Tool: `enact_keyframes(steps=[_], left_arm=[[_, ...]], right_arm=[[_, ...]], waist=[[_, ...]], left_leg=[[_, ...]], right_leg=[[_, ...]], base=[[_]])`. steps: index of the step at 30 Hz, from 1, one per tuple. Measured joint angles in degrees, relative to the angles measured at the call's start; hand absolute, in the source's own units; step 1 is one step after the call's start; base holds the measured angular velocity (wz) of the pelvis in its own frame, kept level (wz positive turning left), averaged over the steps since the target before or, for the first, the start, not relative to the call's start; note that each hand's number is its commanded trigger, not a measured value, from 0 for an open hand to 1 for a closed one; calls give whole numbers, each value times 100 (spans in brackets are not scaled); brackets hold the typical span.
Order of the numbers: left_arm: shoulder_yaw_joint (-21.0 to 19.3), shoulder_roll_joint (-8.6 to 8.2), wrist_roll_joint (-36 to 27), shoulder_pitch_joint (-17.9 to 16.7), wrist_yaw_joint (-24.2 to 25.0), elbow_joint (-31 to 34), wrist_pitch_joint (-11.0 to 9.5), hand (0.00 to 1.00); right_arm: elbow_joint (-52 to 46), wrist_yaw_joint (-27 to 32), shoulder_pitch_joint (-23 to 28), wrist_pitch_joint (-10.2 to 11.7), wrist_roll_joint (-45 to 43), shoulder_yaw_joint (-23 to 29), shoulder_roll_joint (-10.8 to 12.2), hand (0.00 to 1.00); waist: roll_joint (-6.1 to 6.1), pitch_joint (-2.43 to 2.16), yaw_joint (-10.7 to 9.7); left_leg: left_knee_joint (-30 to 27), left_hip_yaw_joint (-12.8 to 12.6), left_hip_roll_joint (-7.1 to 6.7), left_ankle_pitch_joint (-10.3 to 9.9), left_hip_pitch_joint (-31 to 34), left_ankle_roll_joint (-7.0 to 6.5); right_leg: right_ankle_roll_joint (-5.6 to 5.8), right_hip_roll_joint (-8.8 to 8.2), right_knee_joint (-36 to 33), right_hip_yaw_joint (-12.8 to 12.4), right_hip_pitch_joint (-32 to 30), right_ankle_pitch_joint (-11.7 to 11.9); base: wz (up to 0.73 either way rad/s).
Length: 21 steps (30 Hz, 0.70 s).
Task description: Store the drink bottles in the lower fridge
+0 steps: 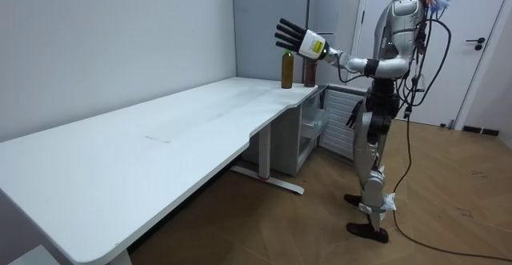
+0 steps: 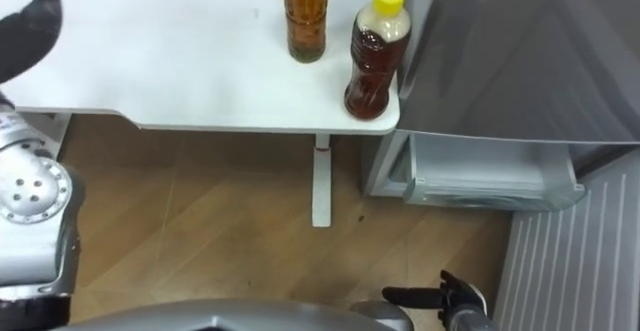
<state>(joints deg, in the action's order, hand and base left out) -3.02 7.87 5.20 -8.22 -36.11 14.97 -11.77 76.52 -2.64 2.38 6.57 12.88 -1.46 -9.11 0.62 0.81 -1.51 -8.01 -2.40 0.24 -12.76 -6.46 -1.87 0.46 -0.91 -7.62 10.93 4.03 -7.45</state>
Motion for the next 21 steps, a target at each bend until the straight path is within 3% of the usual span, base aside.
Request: enact_keyframes(steps=[5,9,14,21], left_arm=[[585,40,11,2,546,134,0,0],[763,66,11,10,783,331,0,0],[943,86,76,394,1134,479,-5,0],[1288,123,55,605,1625,947,-6,0]], right_arm=[[228,-2,-124,40,-21,-136,2,0],[375,-46,-247,107,-33,-231,2,0],[597,-173,-364,132,-18,-294,-7,0],[626,-202,-484,149,-20,-493,-25,0]], waist=[[-93,-34,-54],[-97,-34,-129],[-83,-25,-172],[-56,-10,-310]], left_leg=[[-61,7,8,0,8,0],[-78,23,9,0,9,0],[-90,34,14,0,3,-1],[-67,41,26,0,29,-1]], right_leg=[[1,-16,2,-33,-8,0],[0,-14,-4,-60,-5,0],[-1,-13,-6,-70,29,0],[-1,-2,-4,-76,-3,0]], base=[[0],[0],[0],[0]])
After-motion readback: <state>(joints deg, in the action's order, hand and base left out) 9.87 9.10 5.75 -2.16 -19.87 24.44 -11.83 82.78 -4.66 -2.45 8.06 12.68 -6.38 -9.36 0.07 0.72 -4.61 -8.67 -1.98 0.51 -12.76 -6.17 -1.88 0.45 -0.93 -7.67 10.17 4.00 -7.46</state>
